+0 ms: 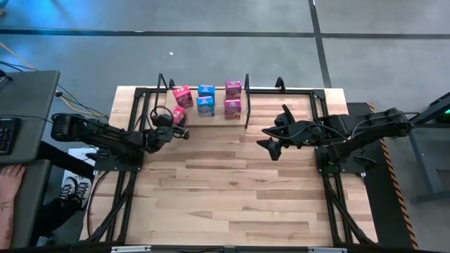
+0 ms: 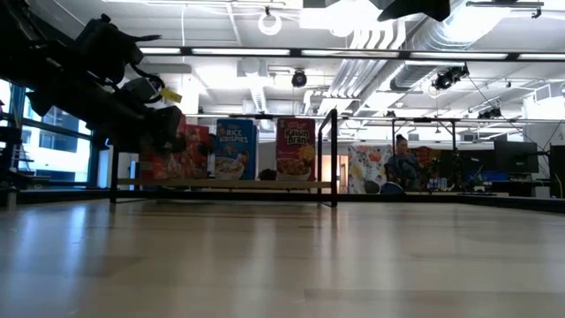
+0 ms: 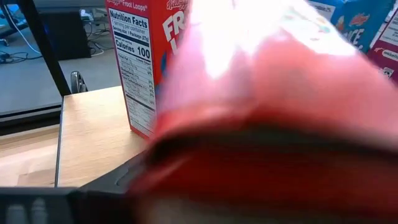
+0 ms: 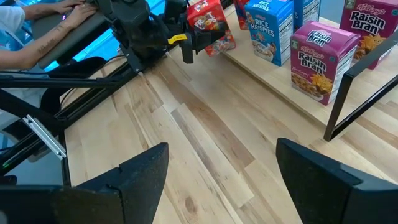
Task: Stack cereal on shelf
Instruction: Put the red cereal box on the shelf aligned with the other red cereal box
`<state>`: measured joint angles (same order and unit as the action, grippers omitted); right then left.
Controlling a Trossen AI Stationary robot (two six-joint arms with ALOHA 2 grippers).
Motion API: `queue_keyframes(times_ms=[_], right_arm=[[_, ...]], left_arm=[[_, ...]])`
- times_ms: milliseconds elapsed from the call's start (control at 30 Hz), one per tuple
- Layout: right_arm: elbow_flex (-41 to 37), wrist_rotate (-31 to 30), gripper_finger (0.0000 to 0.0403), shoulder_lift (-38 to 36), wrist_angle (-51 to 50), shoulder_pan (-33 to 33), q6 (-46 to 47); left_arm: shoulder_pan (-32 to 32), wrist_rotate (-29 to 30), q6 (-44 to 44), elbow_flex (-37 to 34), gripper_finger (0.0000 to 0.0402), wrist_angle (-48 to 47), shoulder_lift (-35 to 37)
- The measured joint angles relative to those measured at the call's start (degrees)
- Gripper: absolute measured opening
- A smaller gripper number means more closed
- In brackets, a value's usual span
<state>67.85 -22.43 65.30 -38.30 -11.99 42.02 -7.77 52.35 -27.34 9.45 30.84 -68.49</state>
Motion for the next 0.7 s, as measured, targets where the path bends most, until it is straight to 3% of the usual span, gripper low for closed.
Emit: queue_keyframes(times_ms=[433, 700], right_arm=[[0.0, 0.0, 0.0291, 0.0, 0.0, 0.0, 0.2], [0.0, 0.0, 0.0291, 0.0, 0.0, 0.0, 0.6]], left_arm=[[0.0, 0.3, 0.2, 0.9, 0.0246, 0.3, 0.0], [0.0, 1.1, 7.4, 4.8, 0.0246, 0.4, 0.1]])
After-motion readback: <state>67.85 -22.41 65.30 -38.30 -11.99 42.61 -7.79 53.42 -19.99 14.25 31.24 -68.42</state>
